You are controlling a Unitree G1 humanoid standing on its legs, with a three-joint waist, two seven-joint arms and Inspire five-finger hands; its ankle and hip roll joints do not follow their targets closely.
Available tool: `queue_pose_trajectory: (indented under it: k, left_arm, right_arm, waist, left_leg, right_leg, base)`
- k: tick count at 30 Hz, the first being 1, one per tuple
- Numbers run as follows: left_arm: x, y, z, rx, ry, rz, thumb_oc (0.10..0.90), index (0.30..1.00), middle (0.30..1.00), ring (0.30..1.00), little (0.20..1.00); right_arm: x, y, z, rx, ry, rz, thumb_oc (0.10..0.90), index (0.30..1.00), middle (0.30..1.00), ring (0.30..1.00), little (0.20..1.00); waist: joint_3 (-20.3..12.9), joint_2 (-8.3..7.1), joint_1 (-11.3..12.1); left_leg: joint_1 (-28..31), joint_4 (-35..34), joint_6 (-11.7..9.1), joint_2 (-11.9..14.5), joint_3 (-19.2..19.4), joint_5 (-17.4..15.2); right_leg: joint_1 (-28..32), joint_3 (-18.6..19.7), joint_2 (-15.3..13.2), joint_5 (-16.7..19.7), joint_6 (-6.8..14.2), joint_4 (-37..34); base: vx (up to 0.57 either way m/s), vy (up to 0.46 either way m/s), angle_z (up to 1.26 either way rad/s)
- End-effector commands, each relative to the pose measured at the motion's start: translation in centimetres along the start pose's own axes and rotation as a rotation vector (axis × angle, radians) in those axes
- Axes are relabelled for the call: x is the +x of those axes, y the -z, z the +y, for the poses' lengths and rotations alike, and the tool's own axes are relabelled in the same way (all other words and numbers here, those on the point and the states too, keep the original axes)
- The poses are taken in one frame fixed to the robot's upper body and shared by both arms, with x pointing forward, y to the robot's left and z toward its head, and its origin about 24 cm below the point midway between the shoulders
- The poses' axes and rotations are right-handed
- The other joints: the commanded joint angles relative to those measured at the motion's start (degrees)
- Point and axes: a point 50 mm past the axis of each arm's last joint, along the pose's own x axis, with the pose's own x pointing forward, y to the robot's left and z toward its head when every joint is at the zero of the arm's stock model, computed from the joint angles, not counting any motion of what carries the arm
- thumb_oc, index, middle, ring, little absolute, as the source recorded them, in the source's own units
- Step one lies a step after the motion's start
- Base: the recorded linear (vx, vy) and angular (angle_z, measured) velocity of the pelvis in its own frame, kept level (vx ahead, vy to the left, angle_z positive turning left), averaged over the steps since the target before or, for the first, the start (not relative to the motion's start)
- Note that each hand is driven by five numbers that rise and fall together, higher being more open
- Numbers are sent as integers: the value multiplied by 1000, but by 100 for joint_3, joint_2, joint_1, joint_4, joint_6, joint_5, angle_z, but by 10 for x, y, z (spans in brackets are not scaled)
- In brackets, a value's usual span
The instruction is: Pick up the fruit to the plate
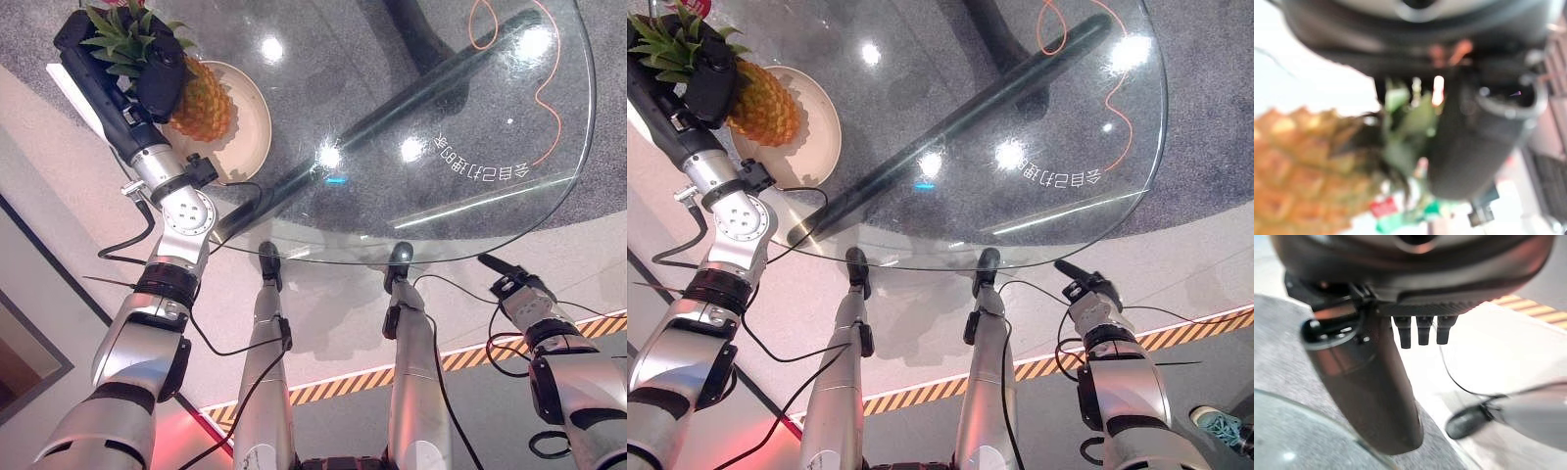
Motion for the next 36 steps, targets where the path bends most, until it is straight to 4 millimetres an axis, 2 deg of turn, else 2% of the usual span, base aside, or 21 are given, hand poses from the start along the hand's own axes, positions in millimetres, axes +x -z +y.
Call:
queue_pose_trajectory:
  k: [1, 15, 17, 18, 21, 24, 28, 36]
  left_arm:
    - [45, -50, -3, -73, -23, -251, 100, 300, 300, 300, 200]
    - [48, -48, 0, -69, -9, -226, 100, 300, 300, 300, 200]
    - [48, -49, 0, -70, -9, -227, 180, 368, 368, 368, 280]
    - [48, -48, 0, -69, -8, -224, 322, 491, 491, 491, 422]
    - [47, -47, 1, -71, -11, -219, 427, 580, 580, 580, 527]
    - [47, -47, 1, -73, -10, -220, 495, 639, 639, 639, 595]
    - [45, -46, 1, -76, -7, -220, 525, 665, 665, 665, 625]
    - [45, -48, 1, -94, -1, -227, 495, 639, 639, 639, 595]
  right_arm:
    - [3, 7, -40, -46, 98, 32, 800, 900, 900, 900, 900]
    - [3, 2, -43, -51, 113, 24, 800, 900, 900, 900, 900]
    - [3, 0, -41, -49, 111, 19, 800, 900, 900, 900, 900]
    - [3, 1, -41, -49, 113, 18, 800, 900, 900, 900, 900]
    - [3, 1, -40, -50, 118, 17, 800, 900, 900, 900, 900]
    - [2, -1, -39, -48, 117, 13, 800, 900, 900, 900, 900]
    - [2, -2, -39, -50, 120, 9, 800, 900, 900, 900, 900]
    - [2, -2, -41, -50, 124, 1, 800, 900, 900, 900, 900]
  waist:
    - [-137, -297, 220]
    - [-137, -305, 205]
    - [-137, -302, 197]
    - [-137, -298, 201]
    - [-137, -291, 207]
    - [-137, -293, 206]
    - [-137, -291, 216]
    - [-137, -297, 233]
  left_leg:
    - [-76, 566, 108, -120, 79, -641]
    - [-80, 603, 106, -135, 62, -652]
    - [-137, 596, 113, -147, 62, -594]
    - [-122, 593, 111, -148, 61, -601]
    - [-84, 599, 105, -139, 67, -649]
    - [-117, 585, 111, -150, 66, -603]
    - [-112, 614, 105, -141, 60, -650]
    - [-139, 656, 111, -139, 51, -668]
  right_leg:
    - [225, -229, 363, 202, -160, -522]
    - [224, -208, 379, 209, -156, -504]
    - [177, -205, 371, 260, -163, -523]
    - [192, -203, 373, 253, -163, -523]
    - [226, -205, 370, 208, -157, -514]
    - [204, -209, 361, 254, -158, -539]
    - [214, -209, 366, 204, -155, -511]
    - [198, -215, 357, 189, -156, -476]
  base:
    - [0, 0, 0]
    - [0, 0, 0]
    - [0, 0, 0]
    - [0, 0, 0]
    - [0, 0, 0]
    - [0, 0, 0]
    - [0, 0, 0]
    - [0, 0, 0]
